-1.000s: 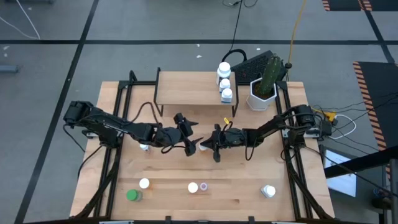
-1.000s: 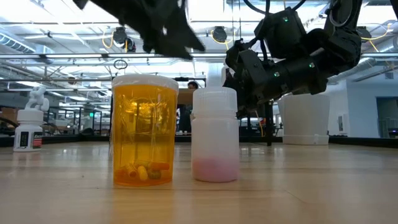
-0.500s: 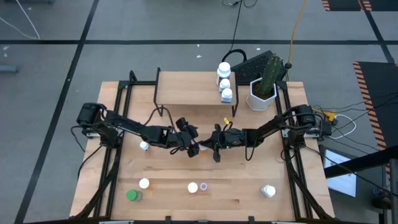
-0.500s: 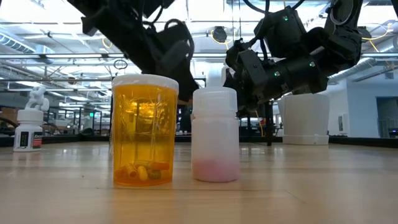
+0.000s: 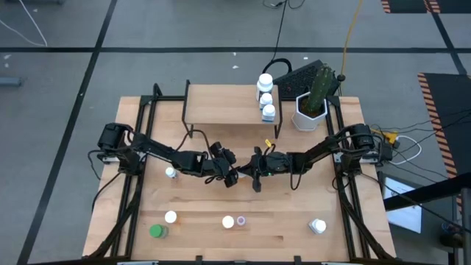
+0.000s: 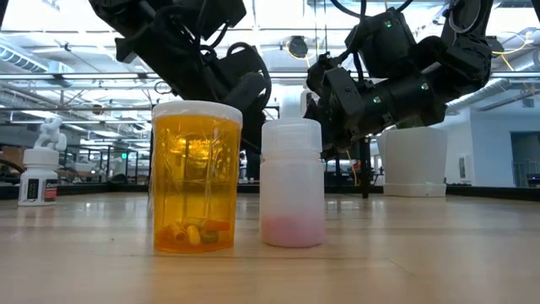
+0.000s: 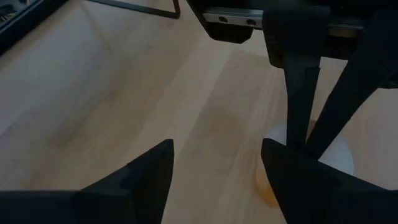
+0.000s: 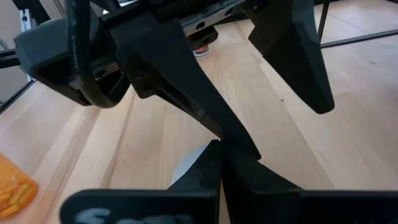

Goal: Pick and place medicine bottles onto shelf by color
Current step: Put the top orange pill bottle on the shelf

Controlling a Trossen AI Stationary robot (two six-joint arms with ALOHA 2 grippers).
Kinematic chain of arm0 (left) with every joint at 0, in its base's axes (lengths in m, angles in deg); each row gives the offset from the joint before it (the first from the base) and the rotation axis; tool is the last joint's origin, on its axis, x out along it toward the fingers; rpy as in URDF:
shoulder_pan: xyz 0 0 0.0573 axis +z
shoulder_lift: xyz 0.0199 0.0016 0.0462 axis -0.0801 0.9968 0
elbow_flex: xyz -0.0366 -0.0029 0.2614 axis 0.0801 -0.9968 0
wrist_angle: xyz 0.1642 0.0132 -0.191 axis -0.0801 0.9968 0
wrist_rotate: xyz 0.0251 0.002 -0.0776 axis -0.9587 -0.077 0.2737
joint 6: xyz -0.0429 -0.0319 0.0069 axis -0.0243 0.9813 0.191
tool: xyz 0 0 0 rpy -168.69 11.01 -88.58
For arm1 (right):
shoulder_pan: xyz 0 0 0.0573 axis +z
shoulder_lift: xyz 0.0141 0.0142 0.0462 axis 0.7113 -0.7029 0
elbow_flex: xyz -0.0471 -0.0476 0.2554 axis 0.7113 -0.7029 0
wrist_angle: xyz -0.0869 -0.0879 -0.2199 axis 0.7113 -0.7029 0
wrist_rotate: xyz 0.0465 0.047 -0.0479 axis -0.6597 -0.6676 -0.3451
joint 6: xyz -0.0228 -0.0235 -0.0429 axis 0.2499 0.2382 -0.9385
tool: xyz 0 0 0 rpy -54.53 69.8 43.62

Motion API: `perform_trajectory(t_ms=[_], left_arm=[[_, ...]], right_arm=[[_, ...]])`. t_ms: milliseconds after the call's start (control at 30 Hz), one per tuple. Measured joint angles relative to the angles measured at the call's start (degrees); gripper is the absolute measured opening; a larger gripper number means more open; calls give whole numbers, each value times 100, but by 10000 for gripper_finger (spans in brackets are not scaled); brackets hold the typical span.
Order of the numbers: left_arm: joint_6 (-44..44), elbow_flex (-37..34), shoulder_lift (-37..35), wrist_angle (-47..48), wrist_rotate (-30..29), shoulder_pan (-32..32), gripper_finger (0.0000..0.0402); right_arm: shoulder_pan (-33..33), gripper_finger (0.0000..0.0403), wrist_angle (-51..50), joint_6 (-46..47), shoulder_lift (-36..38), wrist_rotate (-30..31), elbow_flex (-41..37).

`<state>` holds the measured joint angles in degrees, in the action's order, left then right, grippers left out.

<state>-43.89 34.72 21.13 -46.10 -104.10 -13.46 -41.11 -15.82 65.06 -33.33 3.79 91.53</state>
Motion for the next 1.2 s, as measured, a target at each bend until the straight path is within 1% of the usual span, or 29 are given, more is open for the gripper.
perform_trajectory(t_ms=[167, 333, 500, 567, 667, 767, 867, 1000, 1067, 1133, 1200], left_arm=[[44, 7, 128, -75, -35, -11, 241], [60, 4, -46, 144, 5, -45, 241], [-15, -58, -618, 780, 26, -137, 241], [-102, -58, -861, 748, -43, -190, 241], [-211, -16, -1152, 614, -309, -255, 241], [-273, -37, -1239, 501, -337, -297, 242], [-350, -31, -1270, 158, -342, -296, 242], [-541, -26, -981, -512, 32, -264, 242], [-695, -27, -749, -941, 171, -254, 246], [-796, -18, -559, -1200, 206, -247, 258], [-860, -20, -326, -1455, 225, -218, 277]], right_arm=[[2, 0, -21, 25, 7, -2, -9], [2, 0, 13, 19, 7, -9, -9], [49, 0, 140, -155, 84, 2, -29], [64, 0, 130, -248, 217, 2, -36], [68, 0, 17, -367, 516, -17, -37], [76, 3, -14, -435, 862, -110, -63], [83, 23, -97, -534, 1180, -265, -101], [127, 69, -69, -531, 1627, -308, -74], [190, 94, -259, -531, 1889, -264, -105], [263, 118, -570, -534, 2212, -42, -115], [358, 139, -1103, -531, 2632, 395, -104]])
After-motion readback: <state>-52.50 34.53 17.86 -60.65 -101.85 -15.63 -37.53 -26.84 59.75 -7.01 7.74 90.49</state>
